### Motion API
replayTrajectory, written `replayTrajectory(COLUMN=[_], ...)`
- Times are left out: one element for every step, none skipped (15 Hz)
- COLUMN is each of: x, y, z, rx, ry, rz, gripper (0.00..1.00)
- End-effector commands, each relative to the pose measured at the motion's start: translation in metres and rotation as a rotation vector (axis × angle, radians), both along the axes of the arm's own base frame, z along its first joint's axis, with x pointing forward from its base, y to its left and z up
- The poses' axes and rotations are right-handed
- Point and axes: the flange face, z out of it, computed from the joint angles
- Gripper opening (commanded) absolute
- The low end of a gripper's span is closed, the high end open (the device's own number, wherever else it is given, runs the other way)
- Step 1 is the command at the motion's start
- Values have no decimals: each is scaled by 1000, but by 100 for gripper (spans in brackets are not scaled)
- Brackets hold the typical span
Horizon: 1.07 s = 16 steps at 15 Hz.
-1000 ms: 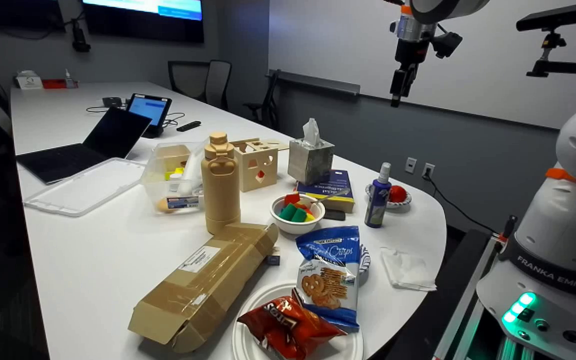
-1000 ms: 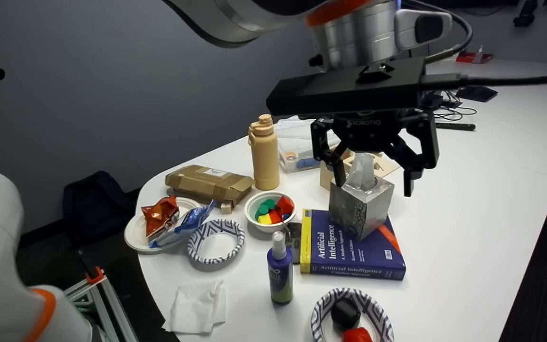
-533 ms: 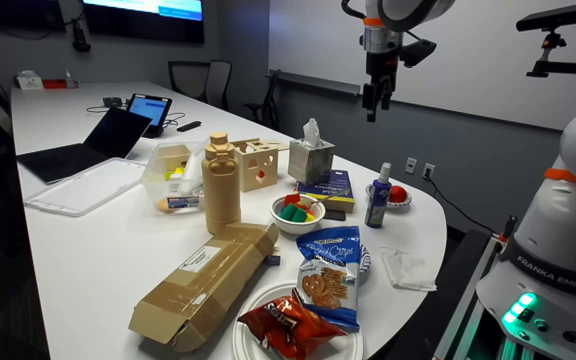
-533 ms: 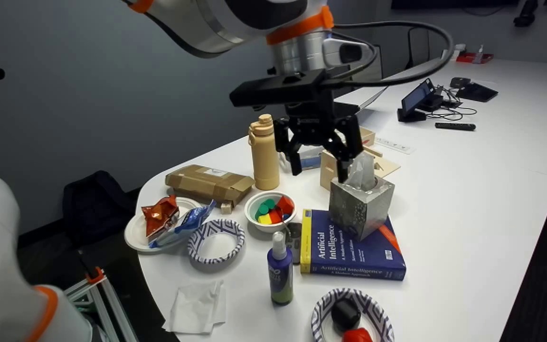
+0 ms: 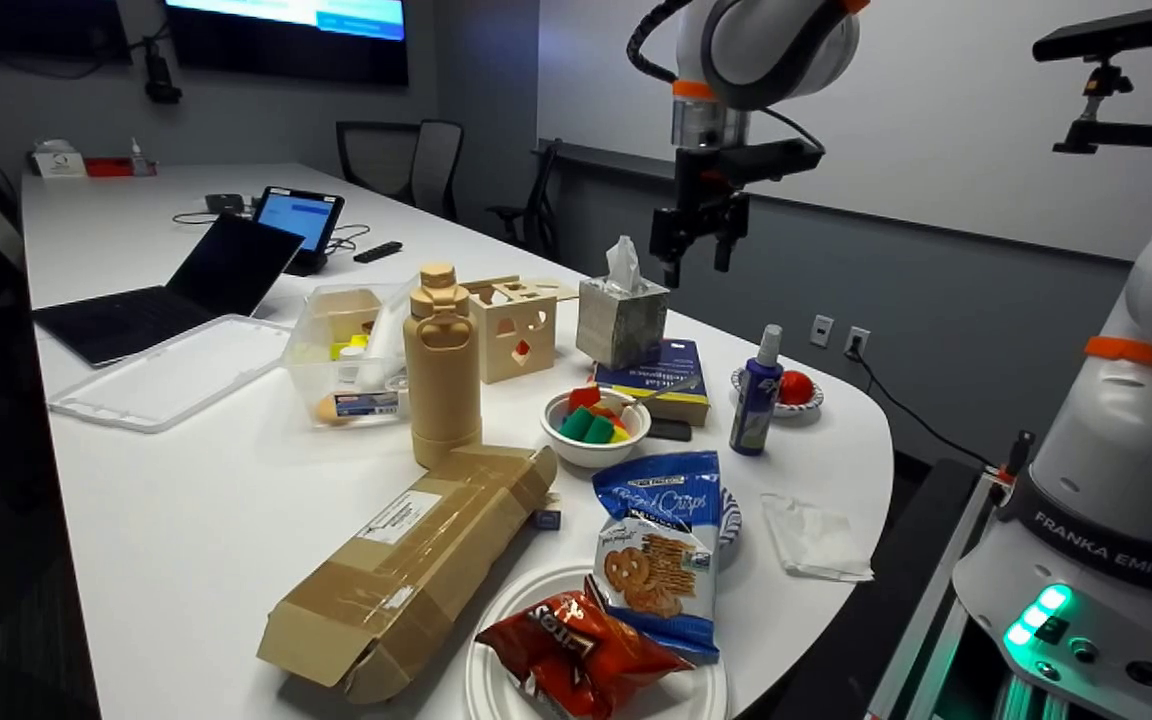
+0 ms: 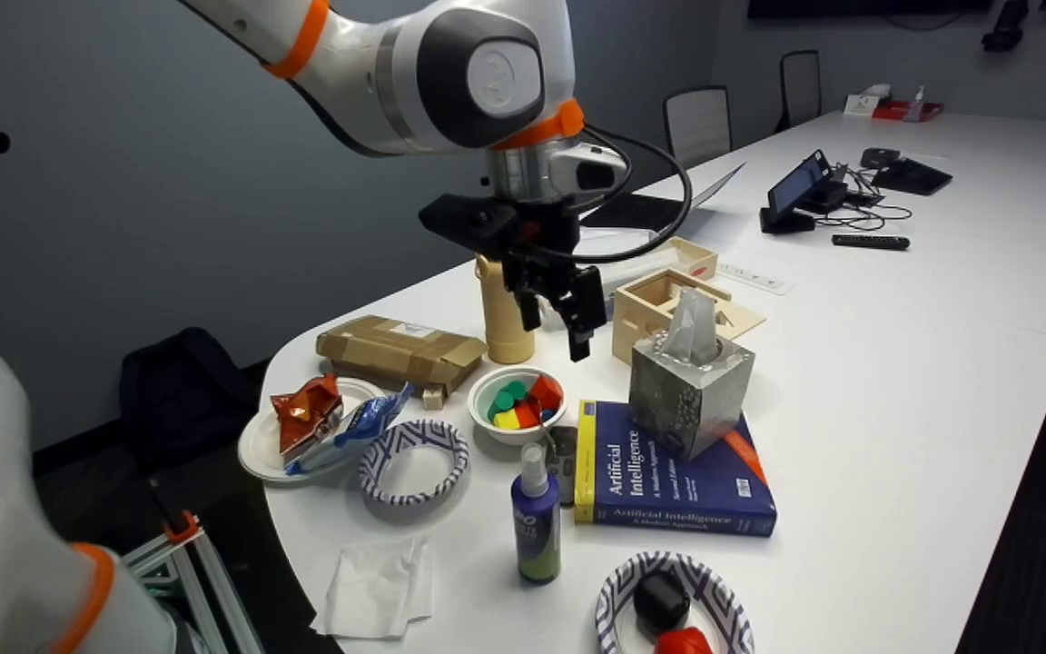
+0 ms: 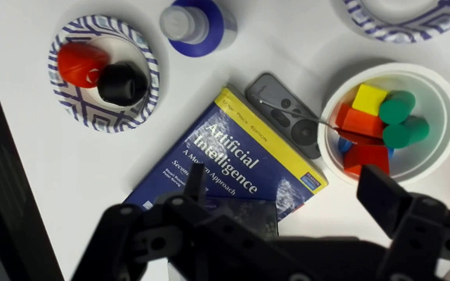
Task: Hold the cake knife, and then move it around in the bowl
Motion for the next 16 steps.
replayTrajectory(x=[15,21,26,29,31,30,29,26,24,23,23,23,22,21,18,17], y=[-4,-3,-2,1,2,5,5,7,6,5,3,4,4,6,7,9], z=[-30,-38,-46,-54,-61,-68,-73,-77,-82,-85,-89,-92,-98,-103,-108,-113], rx=[44,53,56,67,74,69,67,59,46,41,43,44,49,52,54,55], ry=[-100,-118,-135,-142,-150,-152,-152,-147,-149,-148,-153,-155,-148,-142,-131,-122], rz=[-142,-161,-173,-182,-186,-187,-192,-199,-213,-227,-242,-254,-261,-266,-271,-276], gripper=[100,100,100,100,100,100,100,100,100,100,90,75,66,58,50,42])
